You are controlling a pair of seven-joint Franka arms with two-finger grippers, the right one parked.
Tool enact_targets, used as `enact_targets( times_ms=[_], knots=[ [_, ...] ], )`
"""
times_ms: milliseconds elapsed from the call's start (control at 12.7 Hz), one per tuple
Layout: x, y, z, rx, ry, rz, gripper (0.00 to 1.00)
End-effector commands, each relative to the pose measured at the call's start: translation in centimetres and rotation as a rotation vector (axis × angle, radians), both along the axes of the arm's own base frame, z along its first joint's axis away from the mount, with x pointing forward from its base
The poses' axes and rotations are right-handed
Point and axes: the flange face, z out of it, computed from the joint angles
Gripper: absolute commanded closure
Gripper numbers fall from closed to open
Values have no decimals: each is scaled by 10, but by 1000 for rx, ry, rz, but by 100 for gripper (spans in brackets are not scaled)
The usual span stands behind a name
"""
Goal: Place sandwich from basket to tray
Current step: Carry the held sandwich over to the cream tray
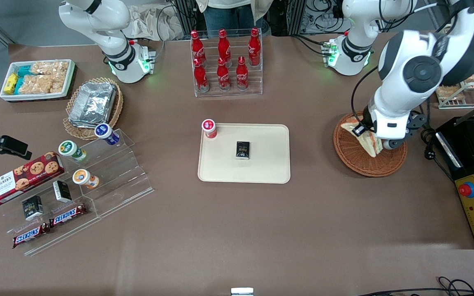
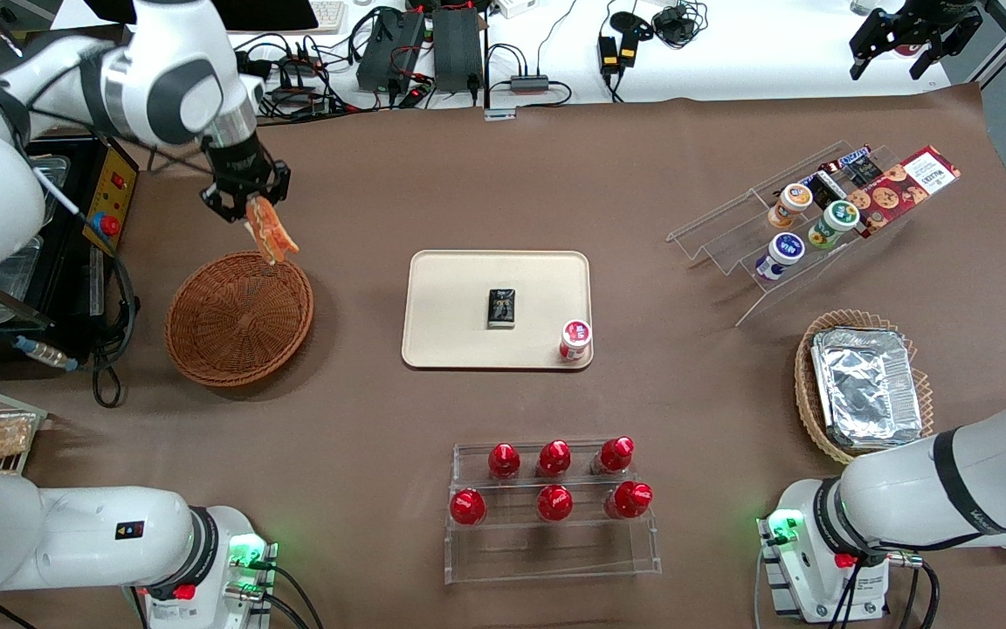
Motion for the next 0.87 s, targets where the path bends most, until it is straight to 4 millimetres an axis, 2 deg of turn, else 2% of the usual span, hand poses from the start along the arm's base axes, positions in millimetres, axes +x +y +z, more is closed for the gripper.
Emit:
enact_targets(
  times_ms=[0,157,472,551,629,708,787],
  knots=[
    [8,-37,7,-88,30,-163,100],
    [-7,-88,1,-106,20,-306,100],
    [-18,-164,-31,-183,-25,-510,100],
    [-17,-178,-48,-207,-32,-531,100],
    [-10,-183,-76,-230,-11,-538,100],
    [-12,-197,-95,-240,-20,-565,100],
    [-23,-215,-115,-248,-30,-600,100]
  ],
)
